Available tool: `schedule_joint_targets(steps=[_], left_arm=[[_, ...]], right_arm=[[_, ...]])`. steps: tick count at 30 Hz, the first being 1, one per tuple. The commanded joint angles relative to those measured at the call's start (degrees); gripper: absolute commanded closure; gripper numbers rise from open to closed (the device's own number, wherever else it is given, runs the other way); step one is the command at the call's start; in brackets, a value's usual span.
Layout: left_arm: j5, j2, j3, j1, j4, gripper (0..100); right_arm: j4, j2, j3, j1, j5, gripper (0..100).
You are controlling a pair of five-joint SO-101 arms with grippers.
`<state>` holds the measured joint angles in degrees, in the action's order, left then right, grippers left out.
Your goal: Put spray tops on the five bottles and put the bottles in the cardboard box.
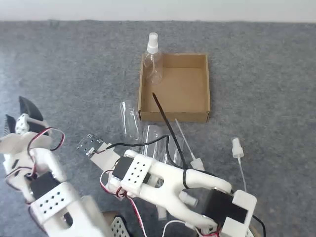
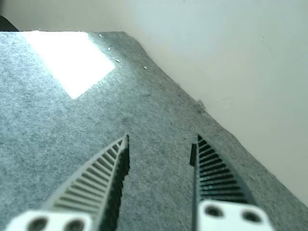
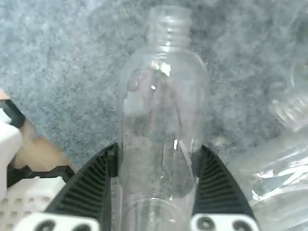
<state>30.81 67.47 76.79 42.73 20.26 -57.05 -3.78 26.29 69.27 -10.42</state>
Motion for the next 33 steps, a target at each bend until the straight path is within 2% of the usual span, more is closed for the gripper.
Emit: schedule_joint_targets(steps=[1,7,16,22,33], left_arm=[[0.88,0.79,-2.33,0.0,-1.67,80],[0.88,0.88,-2.33,-0.09,-1.58,80],[0.7,1.05,-1.71,-1.49,-1.58,80],[0.7,1.05,-1.71,-1.76,-1.58,80],[0.53,1.14,-0.75,-6.51,-1.85,80]], right_arm=[[-0.84,1.54,-3.69,-1.8,-0.18,92.6],[-2.59,5.58,-3.69,-1.89,-0.18,92.6],[-5.49,13.14,-3.43,-7.25,-0.18,92.8],[-7.6,16.66,-3.43,-7.96,-0.18,92.8],[-13.58,30.37,-3.52,-16.04,1.41,92.9]])
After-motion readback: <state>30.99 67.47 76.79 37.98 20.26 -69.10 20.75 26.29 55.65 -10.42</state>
